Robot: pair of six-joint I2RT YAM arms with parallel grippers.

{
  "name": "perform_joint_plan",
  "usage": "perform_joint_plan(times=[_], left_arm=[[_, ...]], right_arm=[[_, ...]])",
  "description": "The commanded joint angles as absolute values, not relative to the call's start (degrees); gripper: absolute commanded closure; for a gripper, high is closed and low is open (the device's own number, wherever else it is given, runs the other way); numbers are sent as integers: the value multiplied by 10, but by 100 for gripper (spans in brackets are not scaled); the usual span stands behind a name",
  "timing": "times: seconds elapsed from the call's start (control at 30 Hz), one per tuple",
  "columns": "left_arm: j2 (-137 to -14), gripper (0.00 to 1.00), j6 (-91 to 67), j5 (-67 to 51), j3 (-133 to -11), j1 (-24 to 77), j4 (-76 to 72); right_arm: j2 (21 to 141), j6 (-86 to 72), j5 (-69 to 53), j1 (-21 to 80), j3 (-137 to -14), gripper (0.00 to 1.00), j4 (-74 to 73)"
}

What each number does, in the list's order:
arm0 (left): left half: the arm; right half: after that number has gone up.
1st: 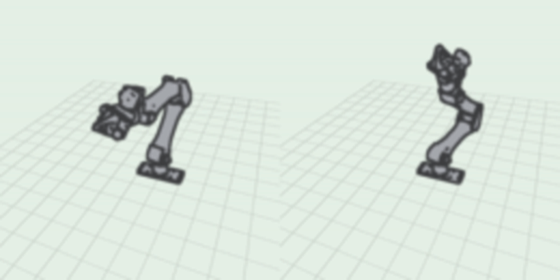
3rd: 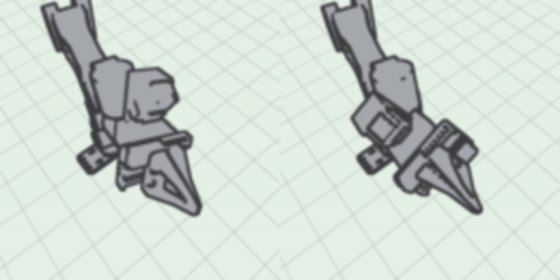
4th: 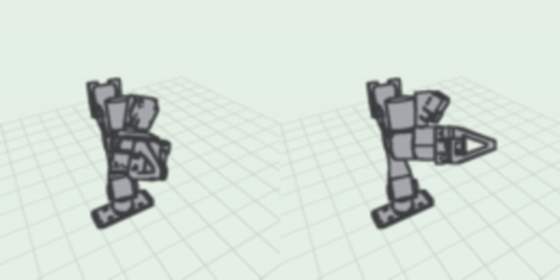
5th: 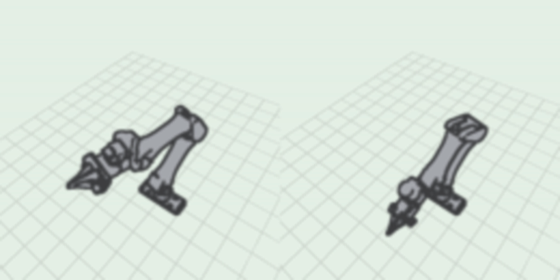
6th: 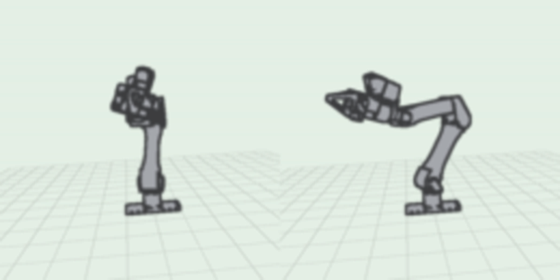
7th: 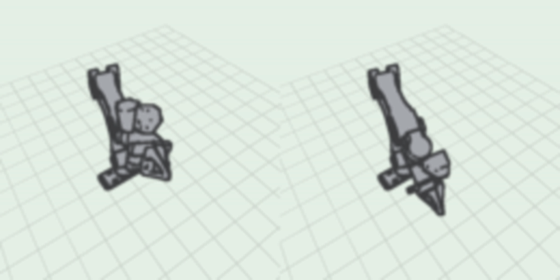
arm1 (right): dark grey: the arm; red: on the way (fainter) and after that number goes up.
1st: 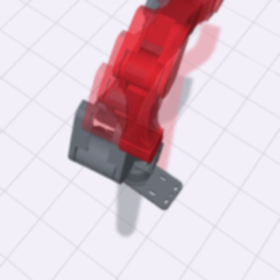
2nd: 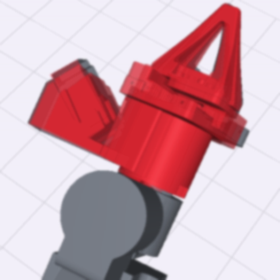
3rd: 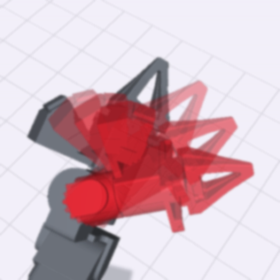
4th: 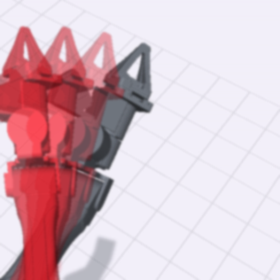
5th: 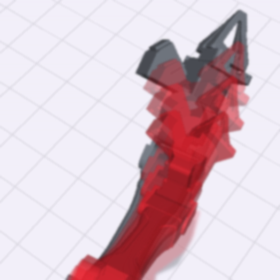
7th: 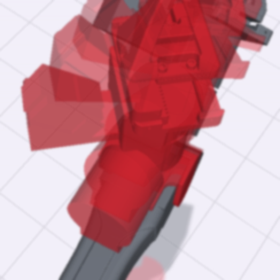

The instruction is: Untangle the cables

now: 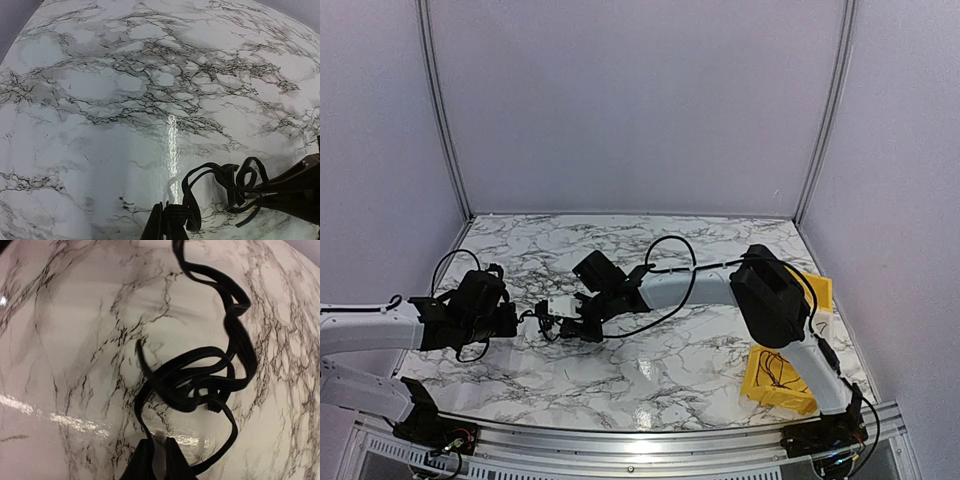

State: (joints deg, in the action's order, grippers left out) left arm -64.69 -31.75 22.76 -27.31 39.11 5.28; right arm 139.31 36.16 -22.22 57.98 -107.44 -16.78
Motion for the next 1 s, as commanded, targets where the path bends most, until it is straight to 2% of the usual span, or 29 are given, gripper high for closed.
perform_joint_plan(times=[0.0,0.1,0.33,0.7,0.8,0.87,0.97], left_arm=[[-611,100,-318,237,-264,379,59],[-559,100,-329,289,-265,371,106],[-418,100,-383,365,-222,356,149],[-410,100,-396,352,-244,356,165],[-430,100,-366,281,-254,356,105],[-462,100,-344,180,-263,357,26],[-566,100,-339,77,-319,377,-59]], right_arm=[[1371,350,-168,582,-1067,99,-194],[1286,364,-135,569,-978,100,-197],[1104,369,-120,469,-778,100,-211],[937,355,-78,314,-686,100,-247],[885,360,-81,288,-666,100,-267],[845,363,-82,279,-650,100,-284],[786,377,-83,276,-622,100,-326]])
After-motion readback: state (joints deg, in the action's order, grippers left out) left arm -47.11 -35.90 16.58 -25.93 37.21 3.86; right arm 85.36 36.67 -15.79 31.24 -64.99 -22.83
